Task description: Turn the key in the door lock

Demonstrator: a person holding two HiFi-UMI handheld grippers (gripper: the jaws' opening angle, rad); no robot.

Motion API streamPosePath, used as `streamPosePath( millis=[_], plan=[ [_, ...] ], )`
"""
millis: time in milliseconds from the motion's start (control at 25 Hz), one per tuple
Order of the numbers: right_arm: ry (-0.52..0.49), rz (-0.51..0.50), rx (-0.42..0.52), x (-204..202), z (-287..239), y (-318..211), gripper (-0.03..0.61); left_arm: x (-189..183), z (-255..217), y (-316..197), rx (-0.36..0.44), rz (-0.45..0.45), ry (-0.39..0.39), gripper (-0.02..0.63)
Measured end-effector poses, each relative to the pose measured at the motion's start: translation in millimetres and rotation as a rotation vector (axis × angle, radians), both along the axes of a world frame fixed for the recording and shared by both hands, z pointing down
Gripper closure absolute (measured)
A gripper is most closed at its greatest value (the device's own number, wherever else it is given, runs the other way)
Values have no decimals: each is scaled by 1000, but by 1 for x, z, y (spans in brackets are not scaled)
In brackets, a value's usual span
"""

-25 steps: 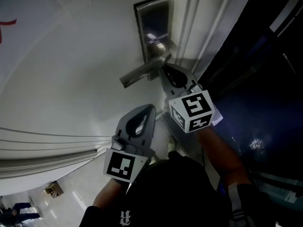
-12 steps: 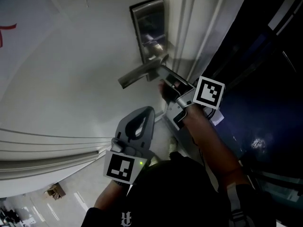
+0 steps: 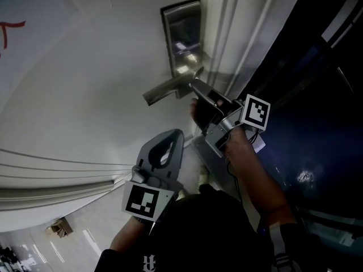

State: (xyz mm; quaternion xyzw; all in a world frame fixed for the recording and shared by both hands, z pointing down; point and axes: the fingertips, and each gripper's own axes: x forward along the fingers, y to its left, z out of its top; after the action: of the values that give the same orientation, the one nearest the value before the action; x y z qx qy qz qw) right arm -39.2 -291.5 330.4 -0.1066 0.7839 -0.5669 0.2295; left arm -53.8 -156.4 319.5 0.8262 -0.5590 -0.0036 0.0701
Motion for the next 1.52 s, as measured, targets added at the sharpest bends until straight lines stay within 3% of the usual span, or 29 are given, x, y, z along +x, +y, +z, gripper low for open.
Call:
streamPosePath(
  millis=[80, 120, 320, 360, 440, 600, 680, 800, 960, 1080, 1240, 1520],
  plan=[
    [83, 36, 123, 10, -6, 5, 532, 0, 1, 0, -2, 1, 3, 606],
    [166, 62, 230, 15, -10, 8, 532, 0, 1, 1, -2, 1, 4, 606],
    [814, 175, 1038, 25, -25, 26, 532, 1, 4, 3, -4, 3, 20, 606],
    [903, 172, 1150, 23, -25, 29, 532, 1, 5, 4, -2, 4, 23, 606],
    [985, 144, 1255, 18, -23, 34, 532, 3, 3, 6, 3, 4, 26, 606],
    [995, 132, 1292, 14, -24, 35, 532, 3, 2, 9, 8, -2, 30, 606],
    [1069, 160, 1406, 13, -26, 37, 532, 2, 2, 10, 5, -7, 31, 606],
    [1254, 188, 1695, 7, -23, 41, 532, 2, 4, 10, 3, -13, 32, 606],
    [1545, 232, 2171, 3, -10, 41, 532, 4, 3, 12, 5, -15, 34, 606],
    [1676, 269, 2466, 0, -2, 39, 529, 4, 3, 13, 9, -18, 35, 606],
    [1736, 324, 2636, -4, -1, 29, 525, 4, 6, 13, 5, -23, 46, 606],
    [1795, 377, 2732, -15, -2, 23, 525, 1, 6, 18, 9, -29, 49, 606]
  ],
)
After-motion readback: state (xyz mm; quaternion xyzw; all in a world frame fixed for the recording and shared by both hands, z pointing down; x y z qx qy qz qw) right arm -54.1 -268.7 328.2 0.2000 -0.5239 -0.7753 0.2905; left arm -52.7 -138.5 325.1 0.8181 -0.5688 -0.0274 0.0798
